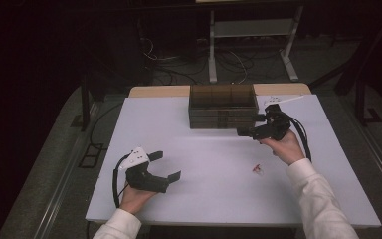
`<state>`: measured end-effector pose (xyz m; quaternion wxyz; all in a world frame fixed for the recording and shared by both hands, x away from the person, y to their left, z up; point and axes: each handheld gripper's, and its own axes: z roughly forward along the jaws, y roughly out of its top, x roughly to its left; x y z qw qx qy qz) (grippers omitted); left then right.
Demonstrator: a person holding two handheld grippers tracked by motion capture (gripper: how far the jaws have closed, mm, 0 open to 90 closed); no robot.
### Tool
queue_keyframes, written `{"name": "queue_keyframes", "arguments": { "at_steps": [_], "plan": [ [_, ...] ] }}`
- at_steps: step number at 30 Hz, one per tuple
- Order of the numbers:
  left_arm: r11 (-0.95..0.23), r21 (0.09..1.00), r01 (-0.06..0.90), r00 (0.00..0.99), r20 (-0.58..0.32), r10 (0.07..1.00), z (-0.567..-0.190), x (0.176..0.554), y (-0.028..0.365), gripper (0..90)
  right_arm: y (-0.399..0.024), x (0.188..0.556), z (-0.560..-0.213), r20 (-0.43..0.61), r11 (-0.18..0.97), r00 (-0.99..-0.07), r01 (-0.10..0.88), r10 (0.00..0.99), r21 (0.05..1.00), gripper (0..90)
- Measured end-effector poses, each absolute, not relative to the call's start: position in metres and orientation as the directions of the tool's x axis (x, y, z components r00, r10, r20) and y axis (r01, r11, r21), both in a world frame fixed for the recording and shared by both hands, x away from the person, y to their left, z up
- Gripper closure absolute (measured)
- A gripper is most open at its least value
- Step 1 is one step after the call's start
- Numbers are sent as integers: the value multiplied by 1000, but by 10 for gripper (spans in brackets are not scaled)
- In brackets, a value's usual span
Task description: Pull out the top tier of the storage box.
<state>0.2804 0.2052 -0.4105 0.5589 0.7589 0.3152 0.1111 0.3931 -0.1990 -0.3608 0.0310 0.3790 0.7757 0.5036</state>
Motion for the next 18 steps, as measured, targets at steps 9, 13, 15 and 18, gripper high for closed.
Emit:
{"name": "queue_keyframes", "arguments": {
  "at_steps": [9, 13, 15, 18],
  "plan": [
    [-177, 918, 354, 777, -184, 602, -411, 281, 205, 0, -195, 401, -369, 380, 158, -689, 582, 618, 798, 0],
    [-178, 918, 353, 778, -183, 601, -411, 280, 205, 0, -192, 405, -373, 407, 133, -677, 597, 613, 791, 0],
    [-178, 918, 353, 778, -183, 601, -410, 280, 205, 0, -192, 406, -374, 419, 125, -673, 603, 610, 788, 0],
    [-177, 919, 353, 778, -183, 601, -410, 280, 205, 0, -190, 411, -381, 488, 73, -644, 644, 590, 761, 0]
  ]
}}
